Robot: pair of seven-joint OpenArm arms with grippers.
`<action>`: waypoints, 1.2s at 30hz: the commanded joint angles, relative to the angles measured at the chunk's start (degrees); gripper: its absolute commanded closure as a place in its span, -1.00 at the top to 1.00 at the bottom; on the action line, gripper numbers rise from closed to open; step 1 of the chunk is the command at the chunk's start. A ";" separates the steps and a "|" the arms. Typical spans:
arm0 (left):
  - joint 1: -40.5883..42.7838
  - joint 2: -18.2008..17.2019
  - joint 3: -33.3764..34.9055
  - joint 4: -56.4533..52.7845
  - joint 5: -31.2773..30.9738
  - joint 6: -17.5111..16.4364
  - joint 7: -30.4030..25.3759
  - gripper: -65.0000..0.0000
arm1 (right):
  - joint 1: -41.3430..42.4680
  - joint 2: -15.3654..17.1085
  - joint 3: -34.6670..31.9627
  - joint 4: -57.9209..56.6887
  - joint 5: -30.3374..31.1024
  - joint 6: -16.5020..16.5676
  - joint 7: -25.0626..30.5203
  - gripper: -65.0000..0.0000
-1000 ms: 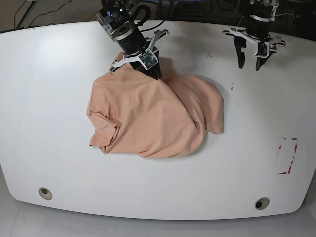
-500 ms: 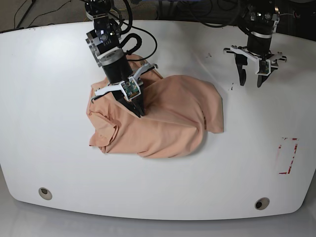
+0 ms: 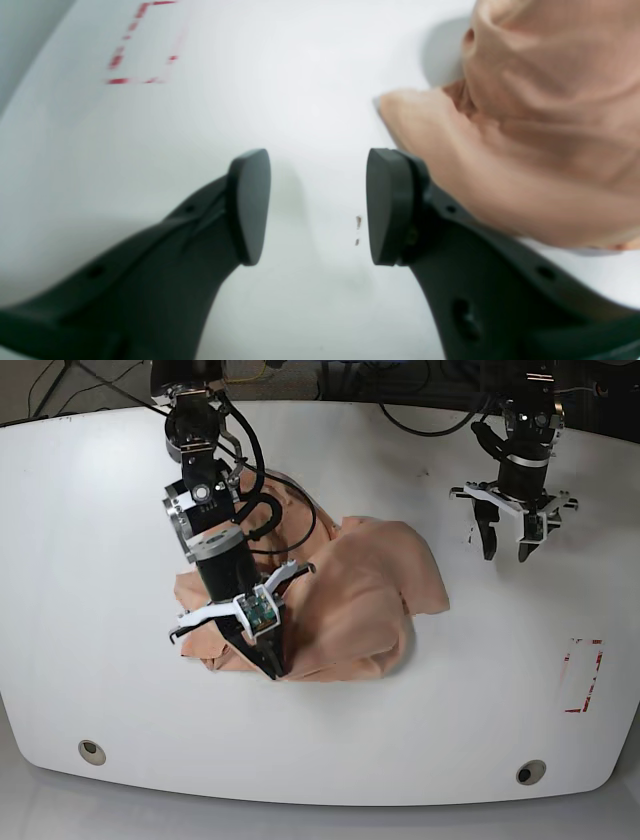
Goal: Layout the t-shirt on the table in an organized manner, then fold the t-shirt properly
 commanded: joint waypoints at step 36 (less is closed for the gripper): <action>-4.54 0.43 16.25 -9.87 -0.15 -4.61 0.98 -0.10 | 35.07 -0.47 -0.28 1.11 0.28 -0.25 -5.66 -1.00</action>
